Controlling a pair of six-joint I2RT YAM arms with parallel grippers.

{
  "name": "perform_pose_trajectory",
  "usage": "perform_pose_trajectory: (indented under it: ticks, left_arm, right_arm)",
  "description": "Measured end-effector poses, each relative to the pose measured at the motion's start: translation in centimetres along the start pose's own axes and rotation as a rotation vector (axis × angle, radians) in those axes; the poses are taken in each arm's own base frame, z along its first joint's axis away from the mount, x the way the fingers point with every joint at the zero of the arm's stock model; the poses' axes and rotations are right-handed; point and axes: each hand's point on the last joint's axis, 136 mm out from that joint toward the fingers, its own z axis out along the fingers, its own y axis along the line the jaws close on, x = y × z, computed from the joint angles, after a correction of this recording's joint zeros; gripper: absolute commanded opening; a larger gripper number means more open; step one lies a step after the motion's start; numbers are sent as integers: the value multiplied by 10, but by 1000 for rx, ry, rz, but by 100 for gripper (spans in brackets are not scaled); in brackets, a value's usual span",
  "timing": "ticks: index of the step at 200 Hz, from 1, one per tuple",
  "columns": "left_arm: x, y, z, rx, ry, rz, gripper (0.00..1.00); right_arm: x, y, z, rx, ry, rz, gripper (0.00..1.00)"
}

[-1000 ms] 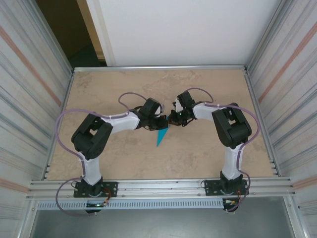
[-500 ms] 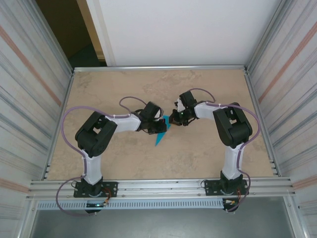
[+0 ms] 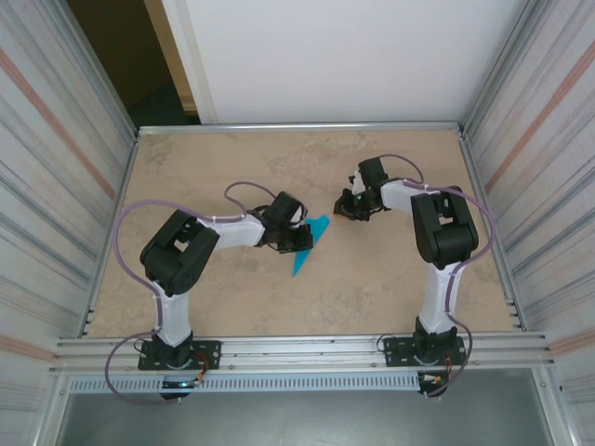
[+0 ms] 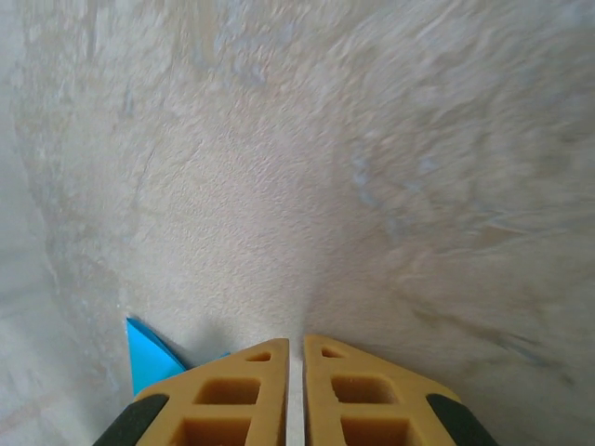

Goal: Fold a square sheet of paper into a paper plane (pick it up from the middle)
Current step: Fold the wing for the fifth time at the center of the table, then turn over a paper plane at the center of the table.

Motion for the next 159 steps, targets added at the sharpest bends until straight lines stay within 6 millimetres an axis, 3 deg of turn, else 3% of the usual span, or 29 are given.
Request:
perform_pose_trajectory:
  ticks: [38, 58, 79, 101, 129, 159]
  left_arm:
    - [-13, -20, -18, 26, -17, 32, 23]
    - [-25, -34, -47, 59, -73, 46, 37]
    - [-39, -36, -86, 90, -161, 39, 48]
    - [-47, -8, -121, 74, -241, -10, 62]
    - [-43, 49, -145, -11, -302, -103, 79]
    - [-30, 97, -164, -102, -338, -187, 91]
  right_arm:
    - [6, 14, -48, 36, -99, -49, 36]
    - [16, 26, -70, 56, -148, -82, 45]
    - [32, 38, -74, 97, -156, -120, 55]
    - [57, 51, -65, 155, -136, -154, 61]
    - [92, 70, -49, 237, -89, -173, 64]
    - [98, 93, -29, 340, -99, -160, 68]
